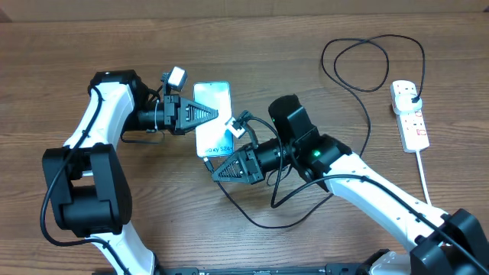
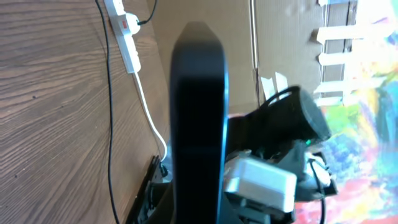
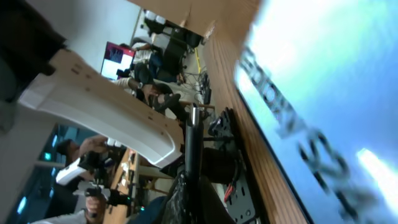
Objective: Plug charger to phone and switch on socket
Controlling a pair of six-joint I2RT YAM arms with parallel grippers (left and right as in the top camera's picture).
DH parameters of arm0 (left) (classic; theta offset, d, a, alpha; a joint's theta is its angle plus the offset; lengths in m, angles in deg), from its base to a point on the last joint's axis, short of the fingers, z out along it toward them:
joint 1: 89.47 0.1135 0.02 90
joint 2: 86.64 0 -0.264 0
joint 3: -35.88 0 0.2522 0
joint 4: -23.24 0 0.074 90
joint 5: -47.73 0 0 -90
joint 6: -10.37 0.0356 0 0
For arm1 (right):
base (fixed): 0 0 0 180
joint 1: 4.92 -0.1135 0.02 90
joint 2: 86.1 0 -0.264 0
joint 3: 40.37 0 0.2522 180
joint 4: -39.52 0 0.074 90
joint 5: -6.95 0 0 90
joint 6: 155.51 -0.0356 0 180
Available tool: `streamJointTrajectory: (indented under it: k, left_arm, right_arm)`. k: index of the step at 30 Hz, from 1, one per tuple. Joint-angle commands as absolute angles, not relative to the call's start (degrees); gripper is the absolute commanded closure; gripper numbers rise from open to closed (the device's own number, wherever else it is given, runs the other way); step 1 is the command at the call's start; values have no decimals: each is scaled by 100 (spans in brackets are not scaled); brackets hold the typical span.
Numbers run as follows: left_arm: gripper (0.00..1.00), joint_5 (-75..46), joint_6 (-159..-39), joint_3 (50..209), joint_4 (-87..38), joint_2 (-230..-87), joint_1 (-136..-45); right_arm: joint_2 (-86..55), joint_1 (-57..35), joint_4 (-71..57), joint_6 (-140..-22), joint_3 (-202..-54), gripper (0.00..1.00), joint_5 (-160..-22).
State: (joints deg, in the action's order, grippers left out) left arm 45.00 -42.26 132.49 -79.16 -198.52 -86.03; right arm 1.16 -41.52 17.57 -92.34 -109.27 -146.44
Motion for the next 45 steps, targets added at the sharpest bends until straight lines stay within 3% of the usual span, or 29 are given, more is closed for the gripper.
streamJointTrajectory:
  k: [1,10,20,37,45]
  left_arm:
    - [95,4825,-4519,13251,-7857,-19699,-8496]
    - [95,4825,-4862,13251,-7604,-19699,-8446]
    - [95,4825,-4882,13251,-7575,-19699,-8413]
    - [96,4825,-5146,13251,-7573,-19699,-8419]
    - [96,4825,-5162,13251,-7573,-19699,-8419]
  right_arm:
    - [-56,-4240,1821,-9619,-10695,96,-14393]
    - [-266,-4353,2443,-9874,-10433,96,-14281]
    - [-1737,-4332,3838,-11234,-8931,96,-12601]
    - [-585,-4290,6207,-12176,-8695,96,-13130]
    - [-485,-4288,6386,-12281,-8695,96,-13110]
